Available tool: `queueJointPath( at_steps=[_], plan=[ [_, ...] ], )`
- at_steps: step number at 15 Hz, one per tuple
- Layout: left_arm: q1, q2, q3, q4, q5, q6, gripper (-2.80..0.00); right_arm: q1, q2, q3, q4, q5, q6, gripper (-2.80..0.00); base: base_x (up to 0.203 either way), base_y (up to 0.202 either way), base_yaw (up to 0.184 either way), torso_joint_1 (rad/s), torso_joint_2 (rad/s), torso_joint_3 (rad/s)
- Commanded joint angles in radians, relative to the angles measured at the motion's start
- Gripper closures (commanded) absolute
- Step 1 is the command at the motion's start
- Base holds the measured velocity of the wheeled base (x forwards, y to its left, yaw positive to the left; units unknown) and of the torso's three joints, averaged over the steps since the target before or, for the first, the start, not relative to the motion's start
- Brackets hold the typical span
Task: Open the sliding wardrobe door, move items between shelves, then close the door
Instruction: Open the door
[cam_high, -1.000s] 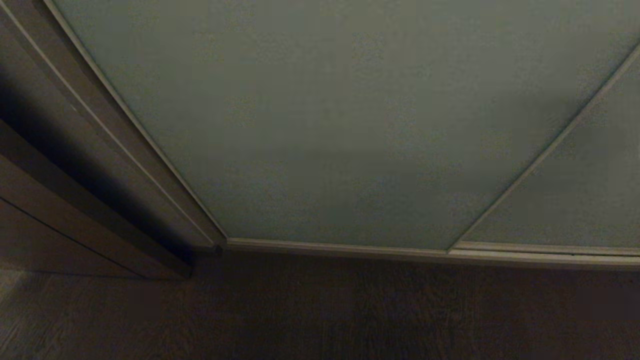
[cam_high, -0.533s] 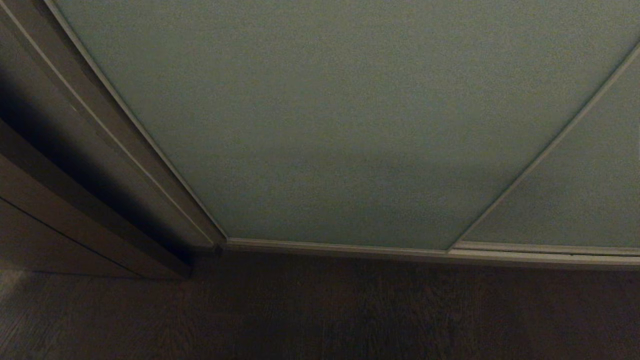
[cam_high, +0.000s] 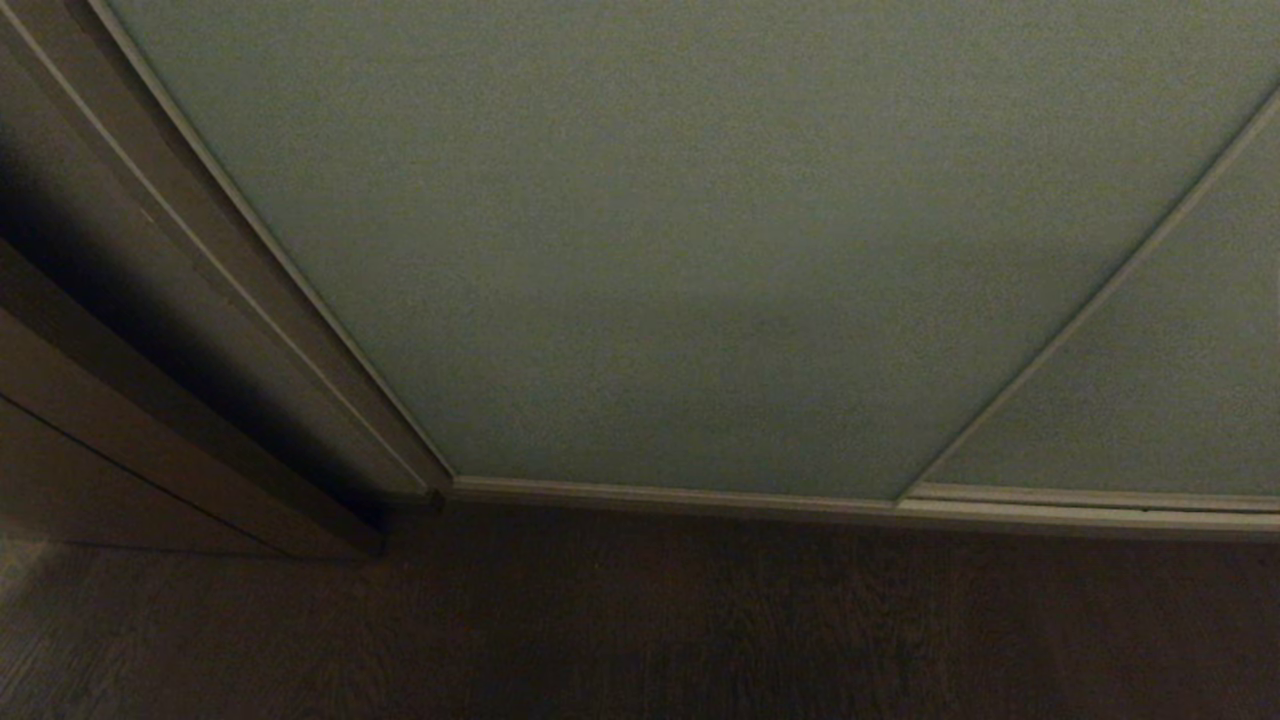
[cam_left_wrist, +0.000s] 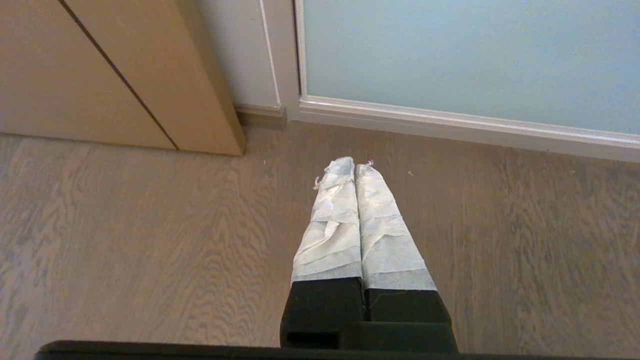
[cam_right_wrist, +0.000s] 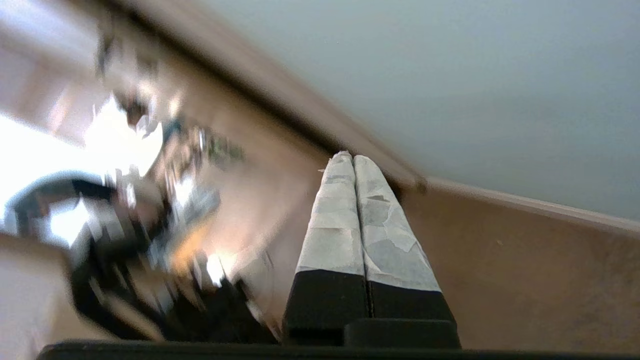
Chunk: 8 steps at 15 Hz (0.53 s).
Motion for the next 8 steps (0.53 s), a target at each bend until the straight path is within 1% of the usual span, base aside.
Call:
queueJointPath(
  at_steps=[1, 5, 8],
  plan=[
    [0.0, 0.0, 0.0, 0.0, 0.0, 0.0, 0.0, -0.07, -0.031, -0.058, 0.138, -0.001, 0.005, 0.0, 0.0, 0.0, 0.0, 0.0, 0.0, 0.0],
    [0.0, 0.0, 0.0, 0.0, 0.0, -0.001, 0.0, -0.153, -0.09, -0.021, 0.2, -0.004, 0.0, 0.0, 0.0, 0.0, 0.0, 0.0, 0.0, 0.0],
    [0.0, 0.0, 0.0, 0.0, 0.0, -0.001, 0.0, -0.278, -0.121, -0.023, 0.196, -0.009, -0.009, 0.0, 0.0, 0.0, 0.0, 0.0, 0.0, 0.0]
  ],
)
